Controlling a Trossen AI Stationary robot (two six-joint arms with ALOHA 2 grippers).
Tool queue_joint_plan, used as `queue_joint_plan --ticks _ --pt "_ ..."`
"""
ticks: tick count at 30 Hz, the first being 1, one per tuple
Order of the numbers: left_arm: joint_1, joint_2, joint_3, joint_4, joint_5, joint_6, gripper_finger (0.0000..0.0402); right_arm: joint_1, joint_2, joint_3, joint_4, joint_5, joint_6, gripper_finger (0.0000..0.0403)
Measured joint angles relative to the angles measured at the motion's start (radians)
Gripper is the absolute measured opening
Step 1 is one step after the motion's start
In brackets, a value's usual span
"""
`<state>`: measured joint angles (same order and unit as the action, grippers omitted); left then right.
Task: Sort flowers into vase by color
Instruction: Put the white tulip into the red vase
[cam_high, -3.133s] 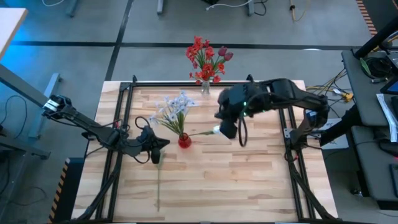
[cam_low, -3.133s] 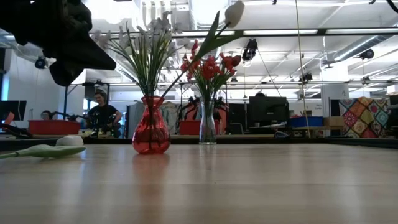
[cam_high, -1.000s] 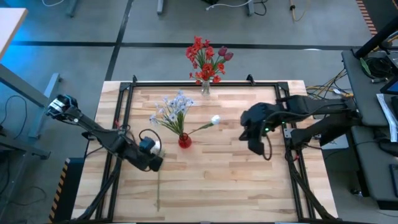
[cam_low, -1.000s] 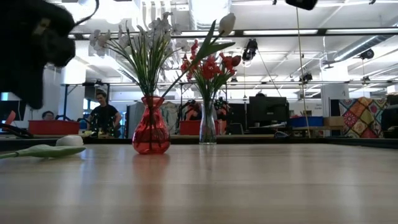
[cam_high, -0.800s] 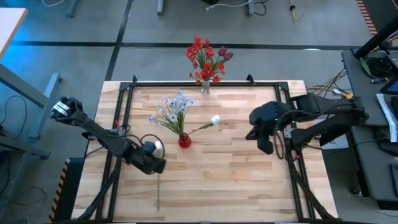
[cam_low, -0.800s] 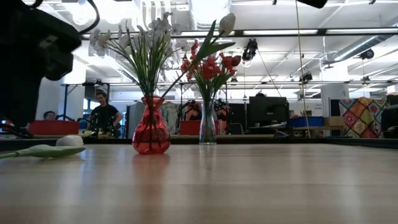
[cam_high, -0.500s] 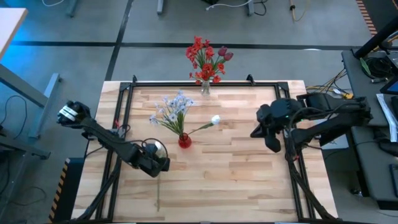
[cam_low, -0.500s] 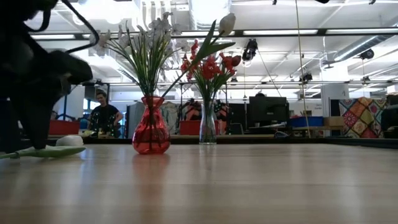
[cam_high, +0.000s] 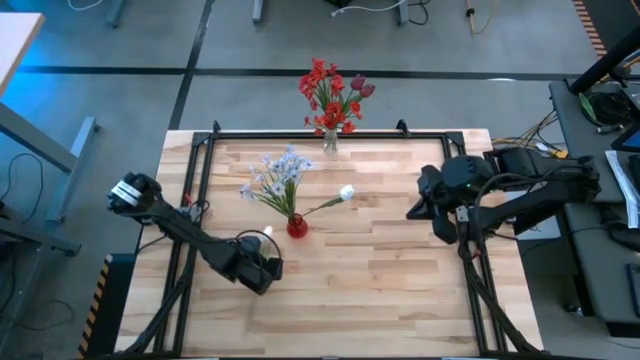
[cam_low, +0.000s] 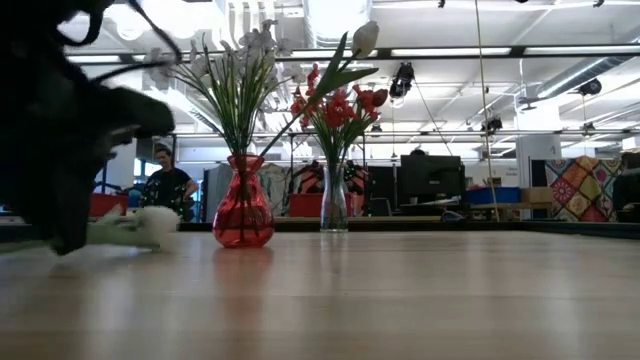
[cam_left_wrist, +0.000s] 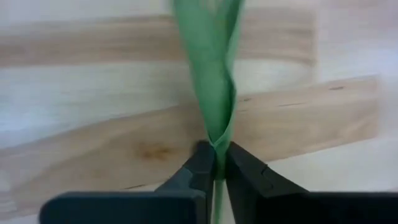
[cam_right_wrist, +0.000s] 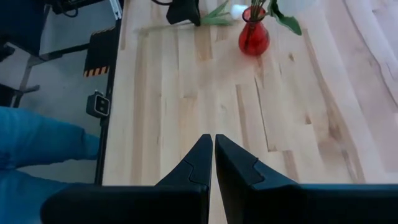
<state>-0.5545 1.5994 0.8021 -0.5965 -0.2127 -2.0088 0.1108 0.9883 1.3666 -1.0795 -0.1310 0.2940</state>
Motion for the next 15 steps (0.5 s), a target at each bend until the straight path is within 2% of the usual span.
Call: queue_joint_plan --ticks 4,7,11,13,15 --pt "-0.002 0.023 0.075 -0.072 -0.06 0.004 0.001 0.0 -0.014 0.0 -0.021 0.0 -0.02 0.0012" --pt "-0.012 0.029 0.134 -0.079 -0.158 0.006 0.0004 0.0 -0.03 0.0 -0.022 0.0 -0.037 0.0012" --pt "-0.038 0.031 0.249 -0.078 -0.405 0.06 0.0002 0.0 -0.055 0.0 -0.023 0.0 -0.065 0.0012" --pt "-0.055 0.032 0.328 -0.076 -0.56 0.164 0.0002 0.0 -0.068 0.0 -0.023 0.0 -0.073 0.0012" --pt "-0.055 0.036 0.415 -0.078 -0.661 0.284 0.0001 0.0 -0.079 0.0 -0.023 0.0 -0.082 0.0012"
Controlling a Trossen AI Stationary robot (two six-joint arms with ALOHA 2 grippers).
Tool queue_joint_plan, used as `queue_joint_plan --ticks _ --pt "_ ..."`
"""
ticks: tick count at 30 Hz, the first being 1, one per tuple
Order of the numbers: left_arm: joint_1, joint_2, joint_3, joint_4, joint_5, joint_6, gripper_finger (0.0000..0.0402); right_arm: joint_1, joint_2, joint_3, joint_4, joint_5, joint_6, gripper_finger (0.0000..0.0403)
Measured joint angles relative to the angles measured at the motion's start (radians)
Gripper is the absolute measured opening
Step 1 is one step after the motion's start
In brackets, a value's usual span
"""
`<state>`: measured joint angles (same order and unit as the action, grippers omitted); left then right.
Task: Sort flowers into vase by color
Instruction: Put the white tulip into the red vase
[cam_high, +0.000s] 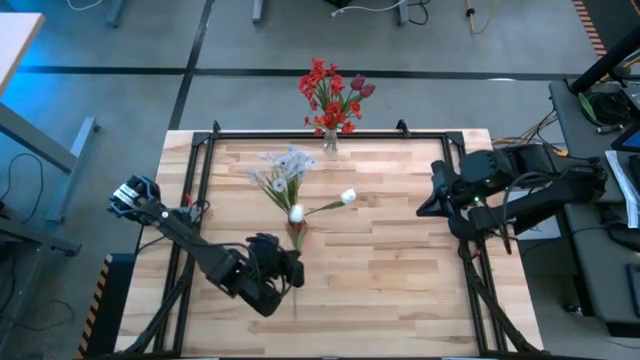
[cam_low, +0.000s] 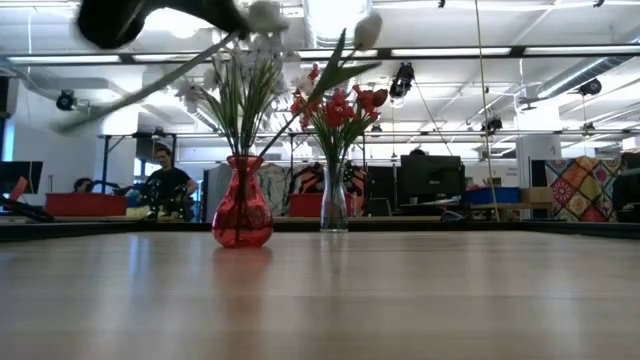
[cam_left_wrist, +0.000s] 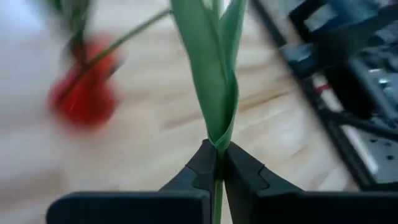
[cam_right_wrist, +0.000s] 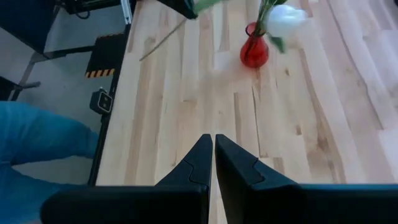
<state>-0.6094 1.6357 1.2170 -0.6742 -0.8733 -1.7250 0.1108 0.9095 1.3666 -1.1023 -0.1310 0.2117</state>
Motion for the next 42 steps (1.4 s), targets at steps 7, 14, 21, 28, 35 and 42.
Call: queue_joint_plan --ticks 7,14,21,28,35,42 --pt "0.076 0.036 0.245 -0.161 -0.126 0.281 0.0001 0.0 -0.016 0.0 0.009 0.027 0.004 0.0012" --pt "0.134 0.013 0.323 -0.322 -0.308 0.336 0.0 0.0 -0.017 0.0 0.028 0.032 -0.006 0.0012" --pt "0.186 -0.014 0.293 -0.376 -0.443 0.359 0.0 0.0 -0.018 0.0 0.038 0.051 -0.03 0.0012" --pt "0.235 -0.018 0.291 -0.458 -0.455 0.392 0.0 0.0 -0.018 0.0 0.038 0.053 -0.053 0.0012" --pt "0.23 -0.057 0.288 -0.331 -0.333 0.623 0.0 0.0 -0.018 0.0 0.038 0.053 -0.056 0.0012" --pt "0.238 -0.096 0.288 -0.026 0.093 1.073 0.0 0.0 -0.018 0.0 0.038 0.053 -0.077 0.0012"
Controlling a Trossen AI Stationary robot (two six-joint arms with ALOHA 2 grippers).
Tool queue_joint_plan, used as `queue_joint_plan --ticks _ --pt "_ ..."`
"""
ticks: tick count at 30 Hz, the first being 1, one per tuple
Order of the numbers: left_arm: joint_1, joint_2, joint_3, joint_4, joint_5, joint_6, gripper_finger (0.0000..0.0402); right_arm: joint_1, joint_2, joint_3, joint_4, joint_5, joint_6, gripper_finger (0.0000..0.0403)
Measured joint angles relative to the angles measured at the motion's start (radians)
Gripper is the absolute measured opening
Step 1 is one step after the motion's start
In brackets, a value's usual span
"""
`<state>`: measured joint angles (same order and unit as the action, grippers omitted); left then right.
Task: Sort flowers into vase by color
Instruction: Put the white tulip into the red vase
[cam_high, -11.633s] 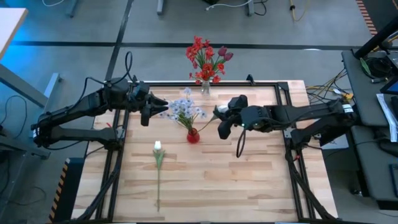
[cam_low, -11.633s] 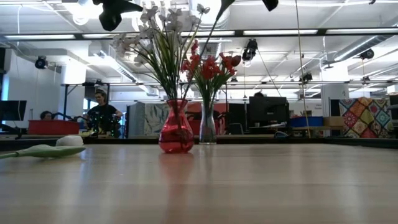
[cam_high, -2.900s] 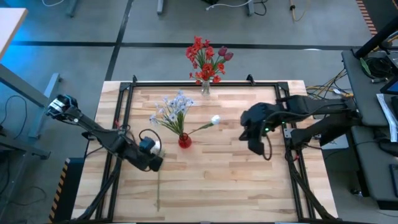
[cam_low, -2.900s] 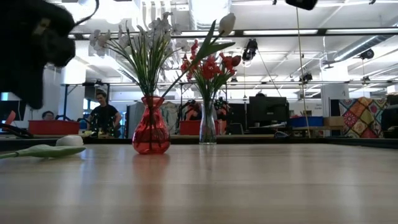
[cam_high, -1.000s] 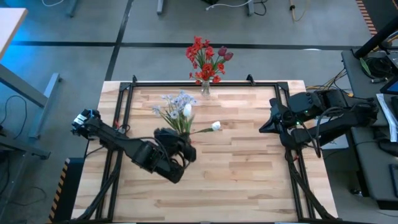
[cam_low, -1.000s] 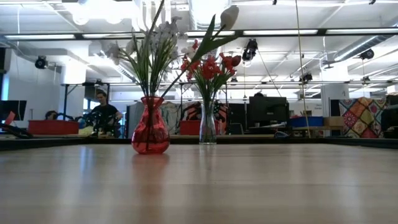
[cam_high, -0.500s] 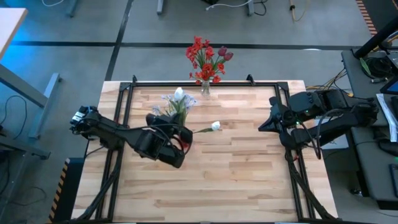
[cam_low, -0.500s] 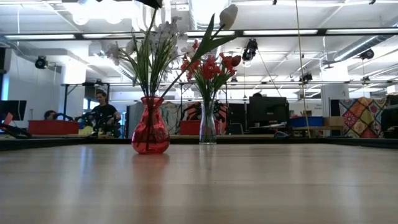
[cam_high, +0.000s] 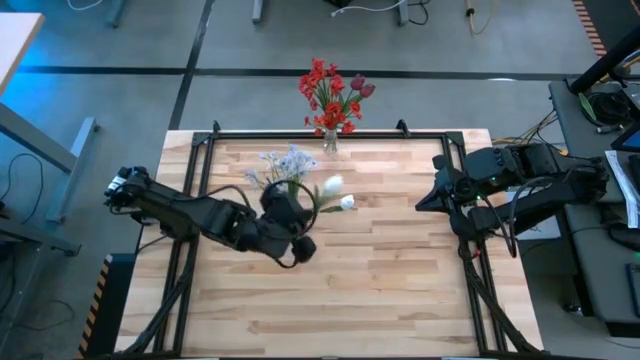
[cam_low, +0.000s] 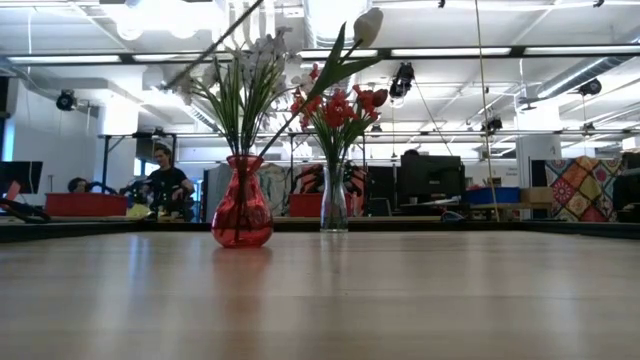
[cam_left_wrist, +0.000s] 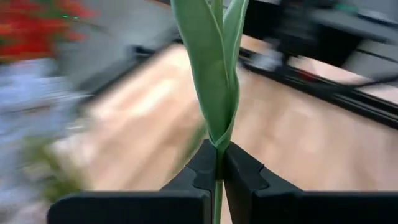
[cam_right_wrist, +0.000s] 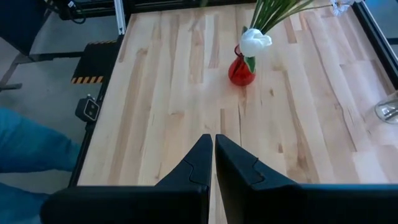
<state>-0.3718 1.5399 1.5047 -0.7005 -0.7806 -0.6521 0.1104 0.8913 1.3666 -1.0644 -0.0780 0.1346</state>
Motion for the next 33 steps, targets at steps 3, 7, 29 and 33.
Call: queue_joint_plan --ticks 3,7,29,33 --pt "0.028 -0.015 -0.001 0.075 0.192 0.1 0.0 0.0 -0.001 0.0 0.0 0.0 0.0 0.0012" --pt "0.066 -0.022 -0.002 0.167 0.352 0.222 0.0 0.0 -0.006 0.0 0.0 0.0 -0.006 0.0012" --pt "0.074 -0.241 -0.566 0.959 -0.02 0.468 0.0 0.0 -0.005 0.0 0.011 0.001 -0.023 0.0012" --pt "0.074 -0.24 -0.646 1.061 -0.108 0.519 0.0 0.0 -0.005 0.0 0.03 0.003 -0.024 0.0012"
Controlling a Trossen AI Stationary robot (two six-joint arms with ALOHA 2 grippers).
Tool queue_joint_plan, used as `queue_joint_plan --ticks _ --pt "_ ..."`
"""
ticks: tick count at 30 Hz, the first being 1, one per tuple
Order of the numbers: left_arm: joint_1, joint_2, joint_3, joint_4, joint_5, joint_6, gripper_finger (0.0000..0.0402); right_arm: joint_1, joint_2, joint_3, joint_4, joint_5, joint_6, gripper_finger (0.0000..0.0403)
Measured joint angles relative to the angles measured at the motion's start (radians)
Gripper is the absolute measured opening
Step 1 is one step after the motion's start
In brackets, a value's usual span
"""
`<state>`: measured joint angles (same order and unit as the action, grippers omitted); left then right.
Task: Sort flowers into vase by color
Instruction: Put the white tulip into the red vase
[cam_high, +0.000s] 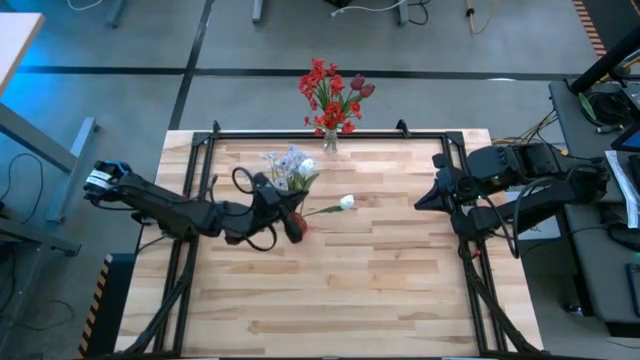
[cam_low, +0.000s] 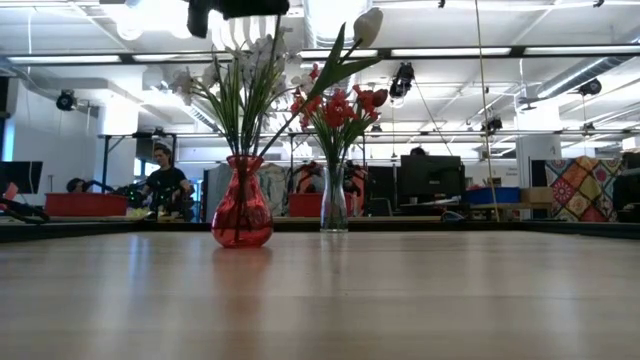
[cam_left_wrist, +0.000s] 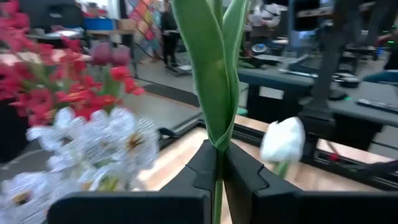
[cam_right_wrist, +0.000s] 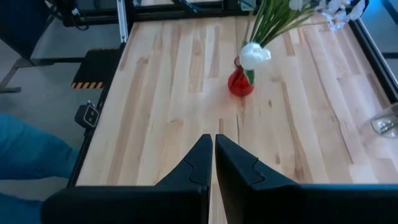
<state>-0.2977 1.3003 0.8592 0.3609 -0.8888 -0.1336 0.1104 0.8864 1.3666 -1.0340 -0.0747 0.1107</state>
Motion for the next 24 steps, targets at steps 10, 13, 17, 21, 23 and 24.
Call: queue_joint_plan --ticks 10,13,17,21,23,24 --pt "0.001 -0.001 -0.052 0.111 -0.045 0.102 0.0 0.0 0.0 0.0 0.022 0.001 0.011 0.0012" --pt "0.001 -0.003 -0.038 0.111 -0.045 0.127 0.0 0.0 0.0 0.0 0.022 0.001 0.02 0.0012" --pt "0.0 -0.011 -0.018 0.11 -0.045 0.147 0.0 0.0 0.0 0.0 0.022 0.003 0.02 0.0012" --pt "-0.003 -0.022 -0.011 0.083 -0.045 0.144 0.0 0.0 0.0 0.0 0.021 0.003 0.027 0.0012" --pt "-0.003 -0.022 -0.012 0.08 -0.044 0.135 0.0 0.0 0.0 0.0 0.021 0.003 0.027 0.0012" --pt "-0.003 -0.021 -0.016 0.074 -0.045 0.126 0.0 0.0 0.0 0.0 0.021 0.003 0.027 0.0012"
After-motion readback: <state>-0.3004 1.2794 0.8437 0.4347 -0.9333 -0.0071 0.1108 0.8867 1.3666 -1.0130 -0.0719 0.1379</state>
